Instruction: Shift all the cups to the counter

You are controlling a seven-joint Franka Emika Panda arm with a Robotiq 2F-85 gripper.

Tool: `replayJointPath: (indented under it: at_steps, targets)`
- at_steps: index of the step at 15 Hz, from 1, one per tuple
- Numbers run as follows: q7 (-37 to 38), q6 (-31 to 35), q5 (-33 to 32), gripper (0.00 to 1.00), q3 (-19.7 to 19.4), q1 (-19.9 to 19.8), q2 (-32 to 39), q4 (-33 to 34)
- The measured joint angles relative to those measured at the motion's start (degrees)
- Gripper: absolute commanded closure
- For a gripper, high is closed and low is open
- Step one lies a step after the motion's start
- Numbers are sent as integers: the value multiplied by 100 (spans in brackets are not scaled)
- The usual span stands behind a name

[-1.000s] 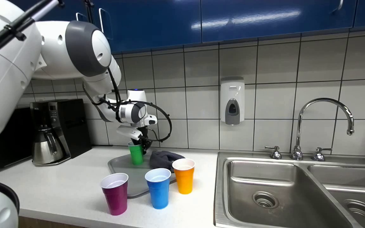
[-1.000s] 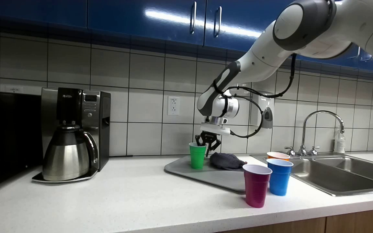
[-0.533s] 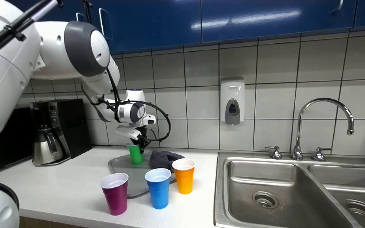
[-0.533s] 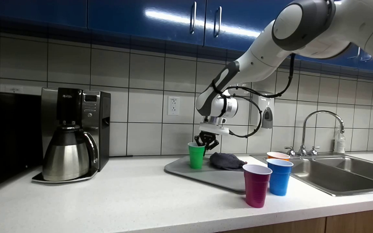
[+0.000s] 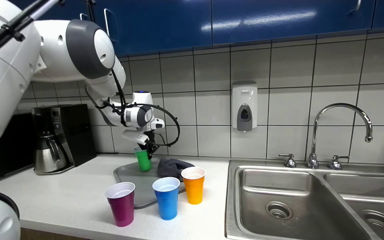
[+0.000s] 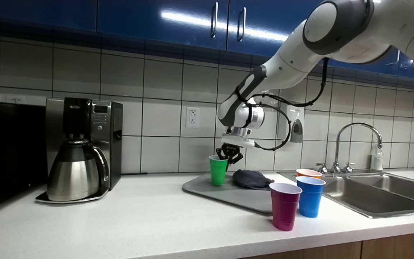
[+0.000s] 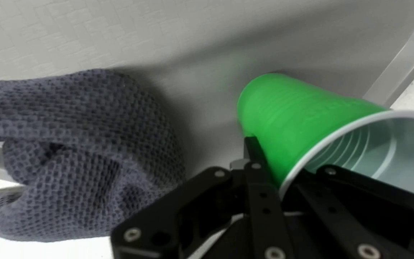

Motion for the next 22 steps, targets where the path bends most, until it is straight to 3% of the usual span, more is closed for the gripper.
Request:
replayJointPath:
  at_steps: [9,22]
  targets:
    - [-5,-1,0,100,39,73,-412,-297]
    - [-413,125,-1,100,415,171,-1913,-2180]
